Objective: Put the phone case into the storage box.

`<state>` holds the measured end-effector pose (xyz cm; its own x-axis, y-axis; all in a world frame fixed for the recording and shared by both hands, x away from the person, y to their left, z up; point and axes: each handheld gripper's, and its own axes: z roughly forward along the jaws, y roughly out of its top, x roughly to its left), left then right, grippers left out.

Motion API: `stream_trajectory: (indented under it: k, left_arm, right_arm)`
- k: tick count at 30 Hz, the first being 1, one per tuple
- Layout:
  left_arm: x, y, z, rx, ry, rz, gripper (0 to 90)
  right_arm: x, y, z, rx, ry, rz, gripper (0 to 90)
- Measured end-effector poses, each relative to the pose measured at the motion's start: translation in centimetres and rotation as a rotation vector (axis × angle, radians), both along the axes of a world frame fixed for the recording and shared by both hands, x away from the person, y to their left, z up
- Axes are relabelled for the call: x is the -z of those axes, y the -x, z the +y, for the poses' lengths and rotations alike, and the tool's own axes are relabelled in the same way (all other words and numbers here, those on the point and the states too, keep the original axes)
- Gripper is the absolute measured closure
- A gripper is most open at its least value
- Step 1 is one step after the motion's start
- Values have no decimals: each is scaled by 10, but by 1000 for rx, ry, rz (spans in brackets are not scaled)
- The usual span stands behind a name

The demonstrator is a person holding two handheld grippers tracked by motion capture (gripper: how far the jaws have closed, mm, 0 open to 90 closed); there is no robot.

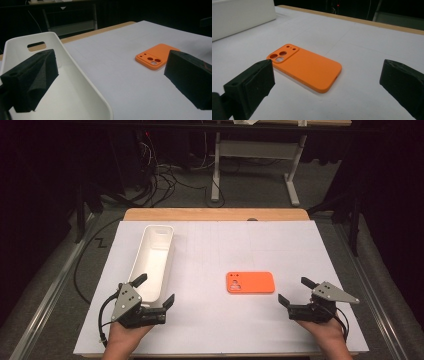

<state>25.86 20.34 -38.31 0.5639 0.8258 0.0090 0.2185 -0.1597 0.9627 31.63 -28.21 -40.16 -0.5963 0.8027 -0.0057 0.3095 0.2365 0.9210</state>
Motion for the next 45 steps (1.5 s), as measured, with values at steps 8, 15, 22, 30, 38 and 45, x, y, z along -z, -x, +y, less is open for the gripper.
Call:
stream_trajectory:
  k: [8, 15, 22, 30, 38, 45]
  left_arm:
    - [0, 1, -3, 14, -4, -3, 1]
    - [0, 1, -3, 16, -6, -6, 1]
    - [-1, 1, -4, 24, -3, -13, 1]
    - [-1, 1, -4, 26, -1, -15, 1]
    - [-1, 1, -3, 34, 0, -16, 1]
    - [-2, 1, -3, 35, 5, -20, 1]
  right_arm:
    - [1, -17, 16, -10, 29, 51, 154]
    - [1, -38, 34, -30, 73, 93, 326]
    - [6, -67, 50, -32, 104, 129, 557]
    - [13, -98, 64, 27, 159, 180, 900]
    - [21, -118, 75, 27, 256, 231, 900]
    - [24, -118, 70, 15, 285, 273, 900]
